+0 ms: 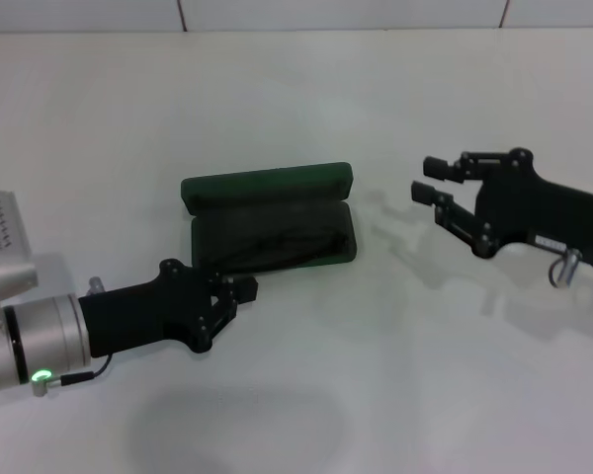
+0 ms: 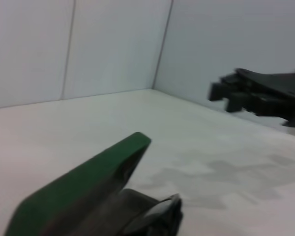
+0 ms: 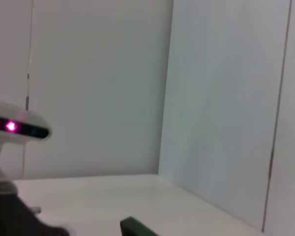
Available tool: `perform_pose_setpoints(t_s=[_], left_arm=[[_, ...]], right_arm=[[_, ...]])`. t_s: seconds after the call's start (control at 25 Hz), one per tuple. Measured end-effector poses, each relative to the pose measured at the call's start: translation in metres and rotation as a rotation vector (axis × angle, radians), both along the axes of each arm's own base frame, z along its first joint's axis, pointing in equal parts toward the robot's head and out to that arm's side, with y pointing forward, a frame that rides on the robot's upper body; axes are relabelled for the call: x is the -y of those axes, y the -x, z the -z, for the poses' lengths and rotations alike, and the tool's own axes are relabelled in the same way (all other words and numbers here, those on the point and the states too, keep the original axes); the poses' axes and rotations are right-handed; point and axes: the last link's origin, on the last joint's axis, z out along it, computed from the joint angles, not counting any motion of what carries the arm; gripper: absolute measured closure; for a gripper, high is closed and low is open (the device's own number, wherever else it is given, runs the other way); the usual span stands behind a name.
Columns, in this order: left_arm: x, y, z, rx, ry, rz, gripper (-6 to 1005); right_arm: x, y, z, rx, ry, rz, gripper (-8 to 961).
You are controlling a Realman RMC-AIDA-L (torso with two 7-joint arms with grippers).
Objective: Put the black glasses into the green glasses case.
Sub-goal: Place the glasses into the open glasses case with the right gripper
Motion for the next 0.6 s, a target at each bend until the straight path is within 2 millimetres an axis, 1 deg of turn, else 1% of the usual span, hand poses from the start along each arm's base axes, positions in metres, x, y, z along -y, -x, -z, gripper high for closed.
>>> perform_pose_setpoints(t_s=[0.16, 0.28, 0.6], left_arm=[[-0.005, 0.001, 0.000, -0.014, -0.014, -0.016, 963], [-0.008, 0.002, 0.000, -0.021, -0.027, -0.026, 963], [-0.019, 0.006, -0.004, -0.045, -0.075, -0.071, 961]], right_arm=[[0.010, -0.011, 0.003, 0.018, 0.013, 0.021, 710], [0.014, -0.016, 0.005, 0.026, 0.024, 0.031, 710], [0.017, -0.018, 0.005, 0.022, 0.032, 0.035, 710]])
